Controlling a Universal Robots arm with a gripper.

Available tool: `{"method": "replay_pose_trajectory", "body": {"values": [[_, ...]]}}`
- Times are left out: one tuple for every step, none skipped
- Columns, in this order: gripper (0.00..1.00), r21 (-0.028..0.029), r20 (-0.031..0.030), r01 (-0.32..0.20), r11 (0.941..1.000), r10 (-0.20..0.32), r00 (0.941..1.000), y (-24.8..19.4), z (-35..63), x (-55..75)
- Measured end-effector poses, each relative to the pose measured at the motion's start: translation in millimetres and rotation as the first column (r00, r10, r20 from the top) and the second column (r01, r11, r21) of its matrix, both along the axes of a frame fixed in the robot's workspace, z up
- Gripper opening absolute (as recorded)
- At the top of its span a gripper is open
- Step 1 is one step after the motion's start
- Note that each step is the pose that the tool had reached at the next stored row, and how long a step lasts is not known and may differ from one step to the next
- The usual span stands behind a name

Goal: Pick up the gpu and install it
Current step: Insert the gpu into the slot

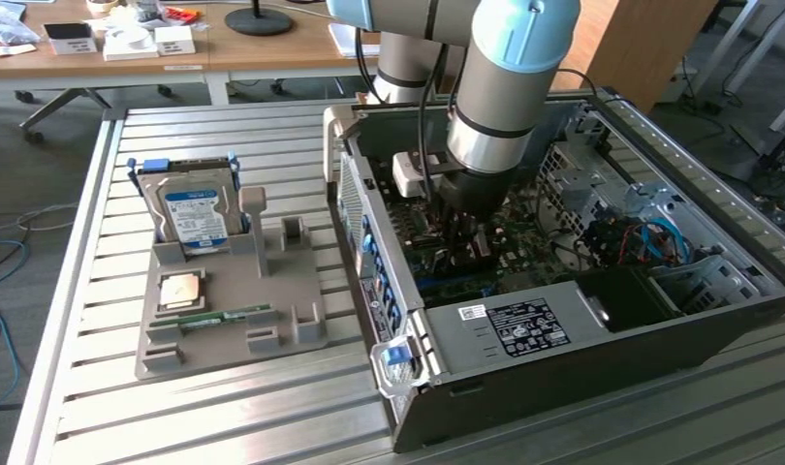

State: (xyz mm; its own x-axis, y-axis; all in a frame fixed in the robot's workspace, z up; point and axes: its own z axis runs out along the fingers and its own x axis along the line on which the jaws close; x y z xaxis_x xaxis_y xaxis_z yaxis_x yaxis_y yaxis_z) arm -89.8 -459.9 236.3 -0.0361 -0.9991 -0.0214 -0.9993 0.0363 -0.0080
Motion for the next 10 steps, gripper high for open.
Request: {"method": "replay_pose_trajectory", "body": {"values": [[0.27, 0.0, 0.0, 0.0, 1.0, 0.0, 1.0, 0.0, 0.0, 0.0], [0.27, 0.0001, 0.0, 0.0, 1.0, 0.0, 1.0, 0.0, 0.0, 0.0], [0.27, 0.0, 0.0, 0.0, 1.0, 0.0, 1.0, 0.0, 0.0, 0.0], [0.27, 0.0001, 0.0, 0.0, 1.0, 0.0, 1.0, 0.0, 0.0, 0.0], [0.27, 0.0, 0.0, 0.0, 1.0, 0.0, 1.0, 0.0, 0.0, 0.0], [0.27, 0.0, 0.0, 0.0, 1.0, 0.0, 1.0, 0.0, 0.0, 0.0], [0.27, 0.0, 0.0, 0.0, 1.0, 0.0, 1.0, 0.0, 0.0, 0.0], [0.27, 0.0, 0.0, 0.0, 1.0, 0.0, 1.0, 0.0, 0.0, 0.0], [0.27, 0.0, 0.0001, 0.0, 1.0, 0.0, 1.0, 0.0, 0.0, 0.0], [0.27, 0.0016, -0.0003, 0.0, 1.0, 0.0, 1.0, 0.2, -0.4, -0.2]]}}
